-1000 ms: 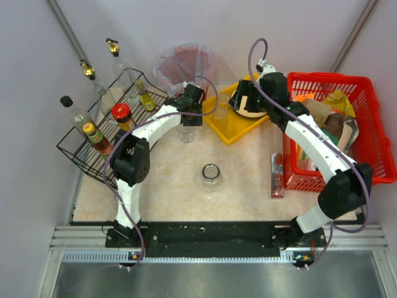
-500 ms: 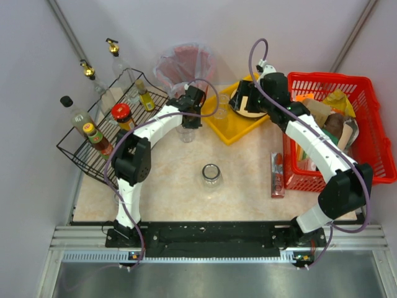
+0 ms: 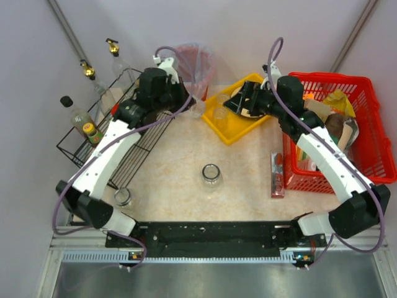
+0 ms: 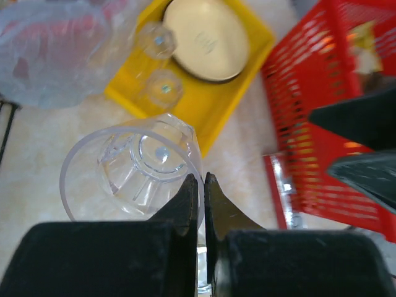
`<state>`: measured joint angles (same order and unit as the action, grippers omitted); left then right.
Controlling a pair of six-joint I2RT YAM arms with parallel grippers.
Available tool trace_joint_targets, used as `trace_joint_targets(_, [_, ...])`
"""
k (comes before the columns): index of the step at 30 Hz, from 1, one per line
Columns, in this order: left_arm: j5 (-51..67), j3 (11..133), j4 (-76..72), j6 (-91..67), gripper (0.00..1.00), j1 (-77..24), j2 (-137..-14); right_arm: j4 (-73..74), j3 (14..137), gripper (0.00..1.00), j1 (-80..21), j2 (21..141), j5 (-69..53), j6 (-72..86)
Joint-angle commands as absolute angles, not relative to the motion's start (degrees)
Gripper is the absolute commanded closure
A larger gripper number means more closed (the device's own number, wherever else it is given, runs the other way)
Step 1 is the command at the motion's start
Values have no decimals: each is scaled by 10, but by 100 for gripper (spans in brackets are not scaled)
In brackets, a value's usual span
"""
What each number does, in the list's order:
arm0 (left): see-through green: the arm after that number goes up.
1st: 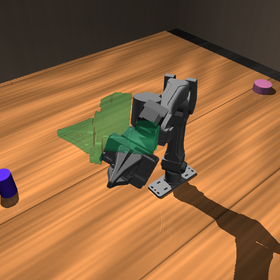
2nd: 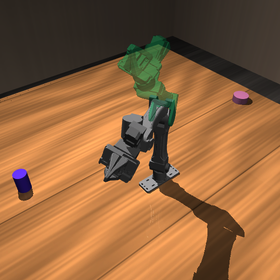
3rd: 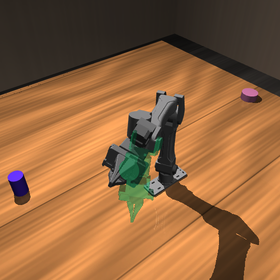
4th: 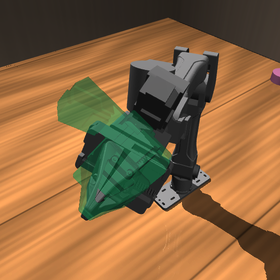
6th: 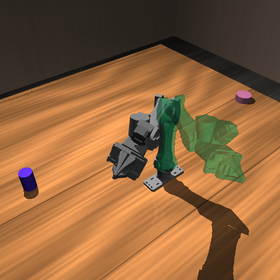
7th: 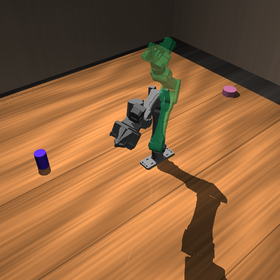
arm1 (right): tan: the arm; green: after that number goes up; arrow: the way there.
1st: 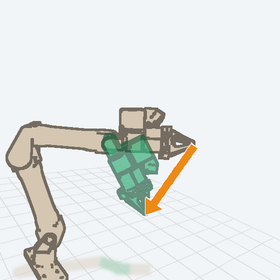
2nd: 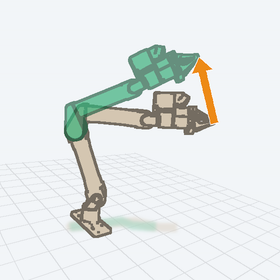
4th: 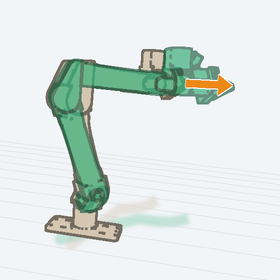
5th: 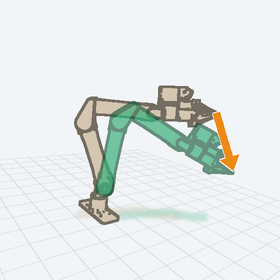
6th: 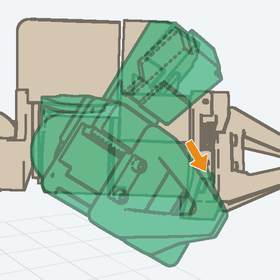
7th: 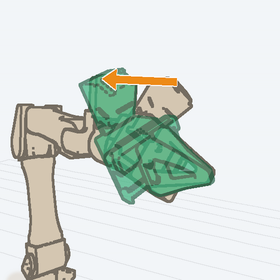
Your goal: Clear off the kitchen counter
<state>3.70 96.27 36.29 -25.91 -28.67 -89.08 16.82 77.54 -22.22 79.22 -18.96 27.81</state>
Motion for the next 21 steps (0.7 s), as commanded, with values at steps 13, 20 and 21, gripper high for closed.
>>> trace_joint_targets(13, [301,962,191,-416,100,-280,-707,-197,707,1,-219,694,-412,595])
trace_joint_targets(20, [370,942,127,-457,100,-281,-689,-258,672,1,-243,698,-417,644])
trace_joint_targets(21, [373,940,121,-463,100,-280,-687,-259,673,1,-247,700,-417,649])
